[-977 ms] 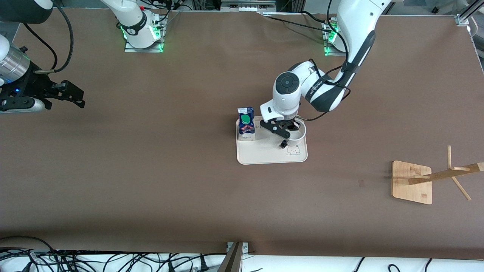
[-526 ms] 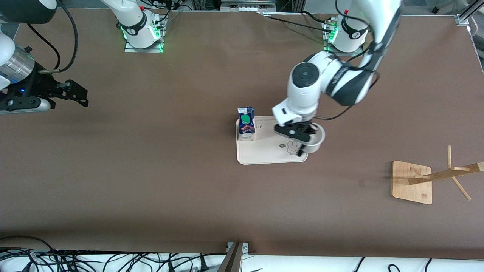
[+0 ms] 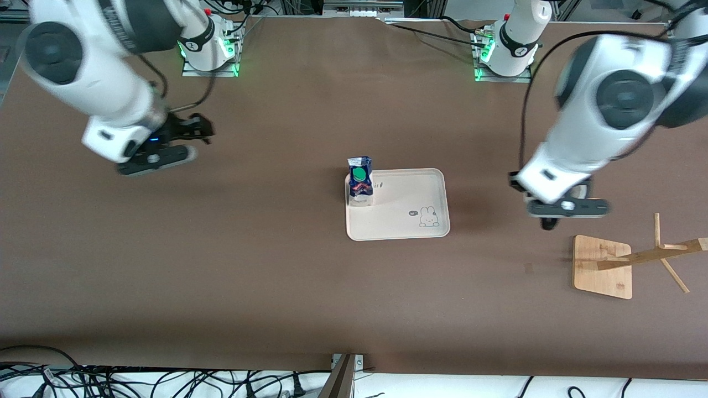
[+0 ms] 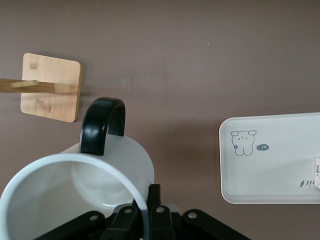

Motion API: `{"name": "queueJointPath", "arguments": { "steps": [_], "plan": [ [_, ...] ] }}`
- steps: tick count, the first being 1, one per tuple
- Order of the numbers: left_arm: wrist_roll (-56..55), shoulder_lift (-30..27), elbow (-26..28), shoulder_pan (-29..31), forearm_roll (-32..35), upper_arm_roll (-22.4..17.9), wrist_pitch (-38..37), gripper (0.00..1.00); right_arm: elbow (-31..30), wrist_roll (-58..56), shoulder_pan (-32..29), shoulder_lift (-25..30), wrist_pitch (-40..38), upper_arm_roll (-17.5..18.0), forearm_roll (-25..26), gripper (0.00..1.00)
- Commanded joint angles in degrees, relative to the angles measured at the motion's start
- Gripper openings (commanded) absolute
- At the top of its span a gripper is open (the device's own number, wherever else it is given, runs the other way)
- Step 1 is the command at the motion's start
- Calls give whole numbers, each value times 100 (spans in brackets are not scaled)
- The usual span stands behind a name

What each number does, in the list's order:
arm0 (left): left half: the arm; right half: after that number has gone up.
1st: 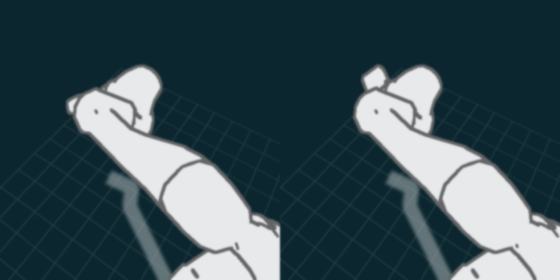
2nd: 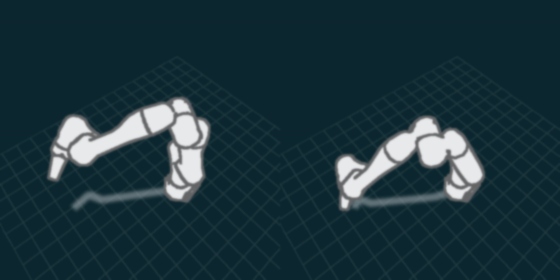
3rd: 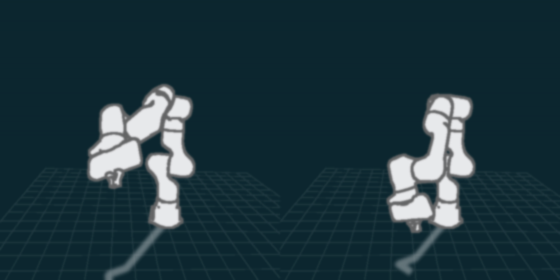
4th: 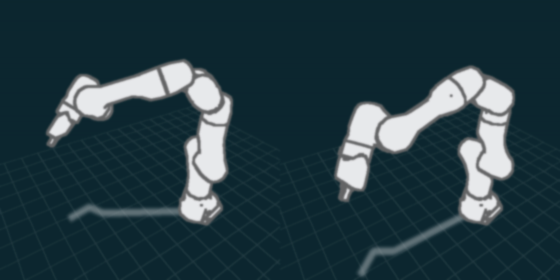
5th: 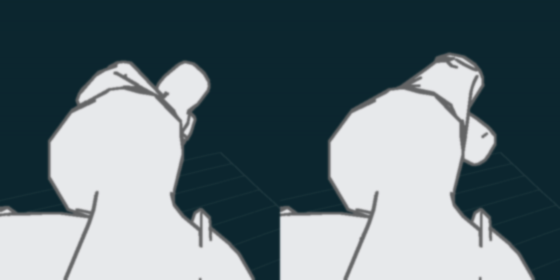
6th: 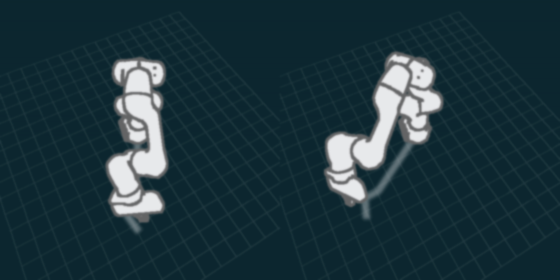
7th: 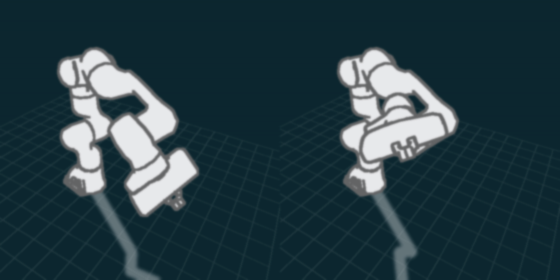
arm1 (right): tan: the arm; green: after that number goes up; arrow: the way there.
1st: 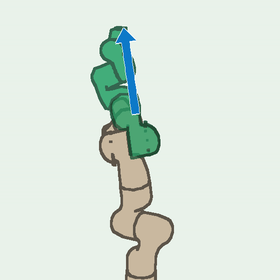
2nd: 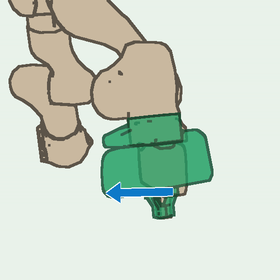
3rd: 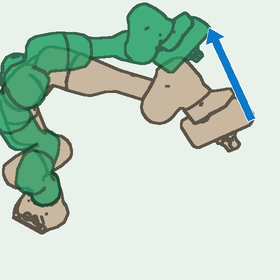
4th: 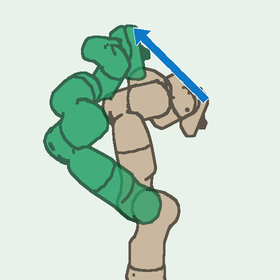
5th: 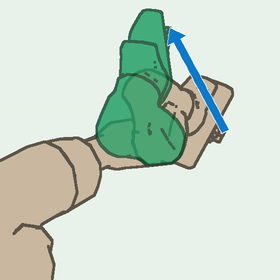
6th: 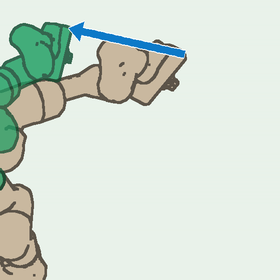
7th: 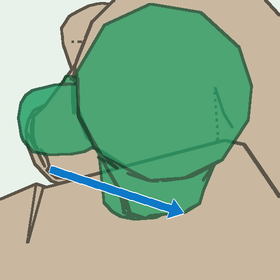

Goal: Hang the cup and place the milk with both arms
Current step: 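Carry the mug toward the wooden stand while the right gripper reaches the carton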

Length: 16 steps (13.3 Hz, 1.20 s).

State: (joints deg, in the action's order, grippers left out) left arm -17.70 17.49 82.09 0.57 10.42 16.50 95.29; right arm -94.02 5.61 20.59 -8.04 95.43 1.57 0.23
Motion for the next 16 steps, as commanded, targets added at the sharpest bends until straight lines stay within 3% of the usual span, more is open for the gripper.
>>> {"name": "queueJointPath", "arguments": {
  "steps": [1,5,9,13,16],
  "plan": [
    [712,97,-421,407,-163,81,-326,0,523,974,724,-626,230,-26,-49,100],
    [944,-35,-422,629,-568,116,-599,0,1552,1844,1429,-1707,527,27,-427,100],
    [961,-70,-422,611,-533,143,-635,0,1728,3190,2132,-2279,1547,18,-409,100],
    [1267,-70,-422,699,-603,81,-810,0,2729,3544,2362,-3131,1593,-43,-331,100],
    [1383,-44,-422,840,-612,107,-810,0,2854,3535,2379,-3326,1742,-34,-138,100]
  ]
}}
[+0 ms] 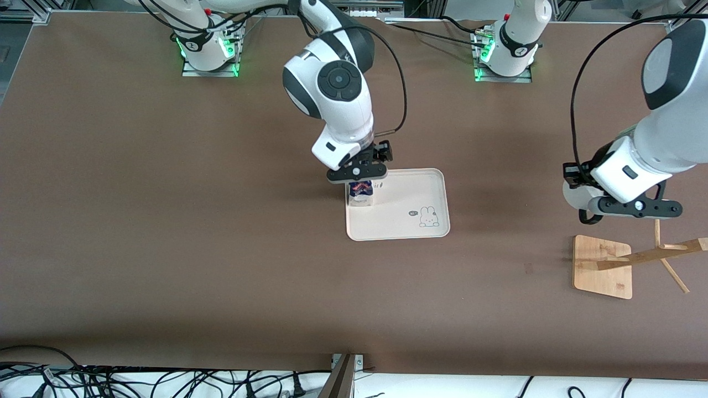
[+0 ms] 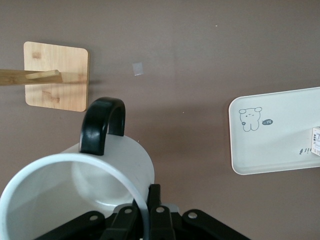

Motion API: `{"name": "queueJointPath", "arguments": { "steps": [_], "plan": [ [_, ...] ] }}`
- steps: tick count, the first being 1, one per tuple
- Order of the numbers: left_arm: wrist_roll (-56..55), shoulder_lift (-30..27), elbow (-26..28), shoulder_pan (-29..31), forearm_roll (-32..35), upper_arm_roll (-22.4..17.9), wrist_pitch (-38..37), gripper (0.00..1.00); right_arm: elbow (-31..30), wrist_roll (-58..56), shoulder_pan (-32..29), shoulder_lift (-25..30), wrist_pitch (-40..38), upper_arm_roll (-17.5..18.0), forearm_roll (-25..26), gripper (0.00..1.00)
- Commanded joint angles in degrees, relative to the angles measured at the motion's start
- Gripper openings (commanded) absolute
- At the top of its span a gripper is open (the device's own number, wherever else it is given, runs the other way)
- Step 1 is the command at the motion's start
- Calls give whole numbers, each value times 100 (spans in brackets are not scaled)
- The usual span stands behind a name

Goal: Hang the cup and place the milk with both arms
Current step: 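Carry the mug toward the wooden stand while the right gripper reaches the carton, then grasp the milk carton with the right gripper while the left gripper aligns the mug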

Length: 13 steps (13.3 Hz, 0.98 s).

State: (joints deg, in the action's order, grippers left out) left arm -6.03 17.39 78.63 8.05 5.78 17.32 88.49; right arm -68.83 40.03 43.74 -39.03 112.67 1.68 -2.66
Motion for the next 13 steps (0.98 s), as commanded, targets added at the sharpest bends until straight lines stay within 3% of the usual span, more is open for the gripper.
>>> {"name": "queueJointPath", "arguments": {
  "steps": [1,5,9,13],
  "plan": [
    [217,-60,-67,83,-147,44,-165,0,318,92,91,-280,18,-45,274,100],
    [383,-25,-58,232,-147,17,-183,0,124,92,162,-298,18,-45,460,100],
    [997,150,-85,504,-164,-18,-139,0,19,66,162,-289,18,-53,468,69],
    [1463,431,-329,821,-165,-18,169,0,-43,13,109,-263,-26,-53,486,56]
  ]
}}
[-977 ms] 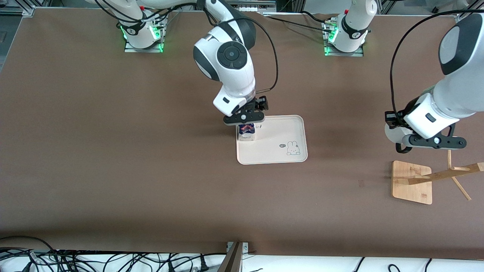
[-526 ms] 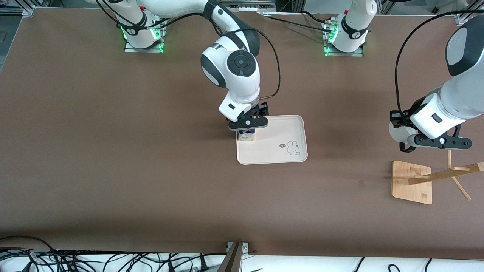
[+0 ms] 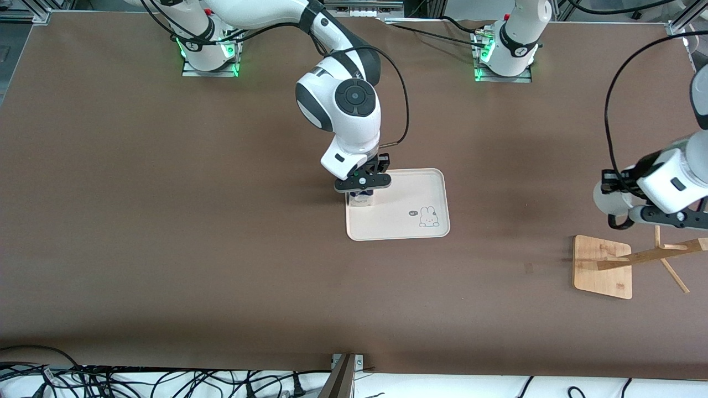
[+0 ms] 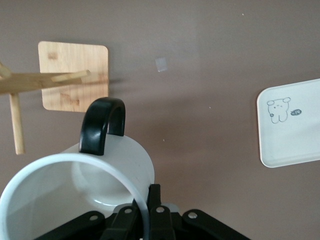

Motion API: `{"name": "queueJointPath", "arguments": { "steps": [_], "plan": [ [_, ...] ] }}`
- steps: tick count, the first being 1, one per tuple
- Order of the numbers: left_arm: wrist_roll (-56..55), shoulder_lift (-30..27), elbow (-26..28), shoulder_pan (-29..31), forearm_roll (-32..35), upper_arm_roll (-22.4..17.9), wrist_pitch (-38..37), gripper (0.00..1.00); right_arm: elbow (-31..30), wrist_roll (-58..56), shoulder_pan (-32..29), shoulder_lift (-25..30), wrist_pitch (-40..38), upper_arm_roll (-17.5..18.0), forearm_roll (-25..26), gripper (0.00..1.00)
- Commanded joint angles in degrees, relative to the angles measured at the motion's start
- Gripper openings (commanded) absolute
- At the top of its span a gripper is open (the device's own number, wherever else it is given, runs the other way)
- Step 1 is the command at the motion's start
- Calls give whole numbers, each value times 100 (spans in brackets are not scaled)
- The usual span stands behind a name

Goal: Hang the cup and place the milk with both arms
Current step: 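Grasp the milk carton with the right gripper while the left gripper aligns the mug, then lift the carton off the tray with the right gripper and carry it away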

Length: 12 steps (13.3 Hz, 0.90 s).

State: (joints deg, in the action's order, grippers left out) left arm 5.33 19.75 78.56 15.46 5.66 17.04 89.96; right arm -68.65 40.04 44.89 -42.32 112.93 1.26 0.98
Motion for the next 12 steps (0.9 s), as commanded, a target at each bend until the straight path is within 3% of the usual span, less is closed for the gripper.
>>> {"name": "queueJointPath", "arguments": {
  "steps": [1,8,12],
  "plan": [
    [381,230,-367,97,-144,2,13,0,-61,-13,-15,92,-61,-12,113,53],
    [548,494,-578,352,-153,10,30,0,-26,-390,-288,496,-640,-38,34,46],
    [539,494,-578,361,-337,2,4,0,-26,-1242,-902,873,-1062,-29,-150,46]
  ]
}}
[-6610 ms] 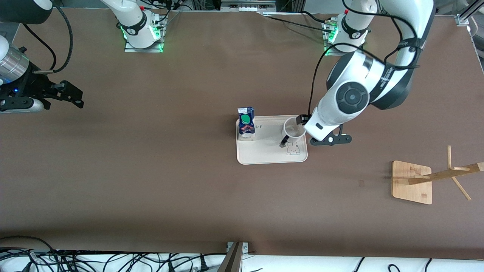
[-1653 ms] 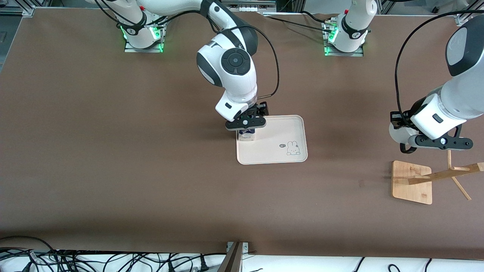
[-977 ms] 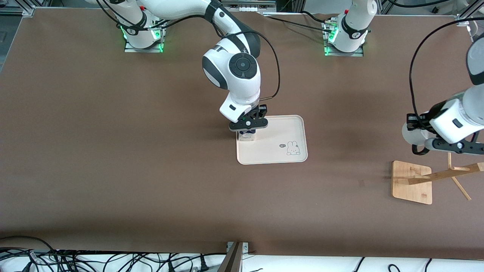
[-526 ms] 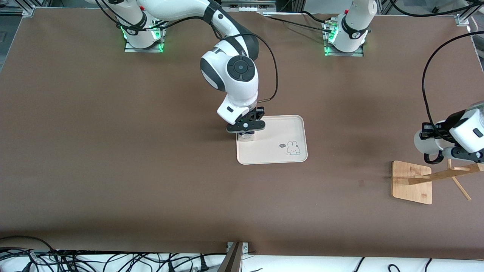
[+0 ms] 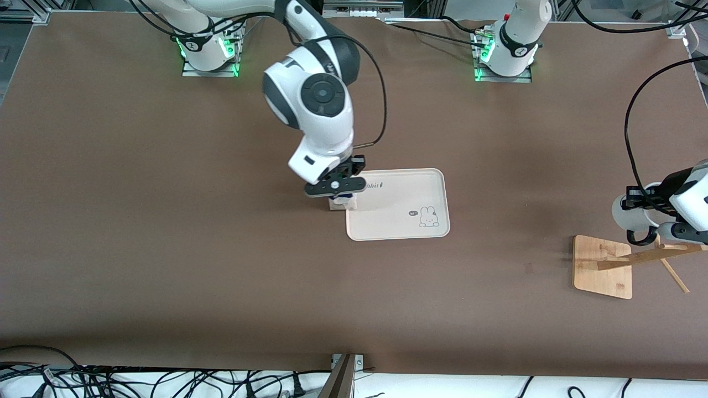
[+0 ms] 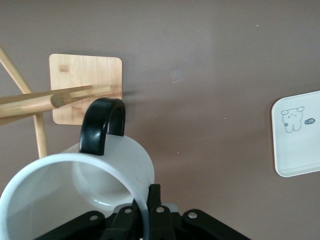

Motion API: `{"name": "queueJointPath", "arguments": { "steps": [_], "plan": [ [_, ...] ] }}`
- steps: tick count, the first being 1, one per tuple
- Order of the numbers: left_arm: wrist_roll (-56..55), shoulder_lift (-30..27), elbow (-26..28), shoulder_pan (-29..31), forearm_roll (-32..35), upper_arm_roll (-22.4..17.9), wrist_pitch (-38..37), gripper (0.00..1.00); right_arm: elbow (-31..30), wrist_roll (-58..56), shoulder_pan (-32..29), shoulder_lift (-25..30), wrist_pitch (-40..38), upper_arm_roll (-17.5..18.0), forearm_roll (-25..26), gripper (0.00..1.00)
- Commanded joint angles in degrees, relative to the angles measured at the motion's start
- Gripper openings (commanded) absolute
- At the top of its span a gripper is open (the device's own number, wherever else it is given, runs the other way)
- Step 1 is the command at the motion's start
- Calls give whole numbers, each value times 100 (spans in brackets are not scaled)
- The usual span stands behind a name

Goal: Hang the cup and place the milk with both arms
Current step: 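Lift the carton off the tray with the right gripper and carry it away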

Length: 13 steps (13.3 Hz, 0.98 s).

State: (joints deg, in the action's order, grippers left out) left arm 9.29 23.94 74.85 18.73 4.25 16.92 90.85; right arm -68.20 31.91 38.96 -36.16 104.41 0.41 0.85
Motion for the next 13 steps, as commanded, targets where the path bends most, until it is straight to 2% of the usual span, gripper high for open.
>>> {"name": "queueJointPath", "arguments": {
  "steps": [1,4,7,9,11,13],
  "plan": [
    [143,76,-208,34,-196,13,-85,0,-80,-718,-467,328,-289,47,-173,46],
    [151,137,-296,104,-196,13,-76,0,-132,-1448,-881,452,-544,-216,-173,46],
    [160,128,-322,227,-214,22,-50,0,-571,-2064,-1092,610,-448,-726,-182,46],
    [178,189,-322,376,-222,13,-32,0,-799,-2503,-1442,662,-430,-867,-356,47],
    [274,303,-497,421,-257,22,73,0,-1324,-3178,-1987,837,-142,-868,-542,47],
    [292,418,-665,482,-459,14,284,0,-2211,-3515,-2278,1153,516,-868,-551,47]
  ]
}}
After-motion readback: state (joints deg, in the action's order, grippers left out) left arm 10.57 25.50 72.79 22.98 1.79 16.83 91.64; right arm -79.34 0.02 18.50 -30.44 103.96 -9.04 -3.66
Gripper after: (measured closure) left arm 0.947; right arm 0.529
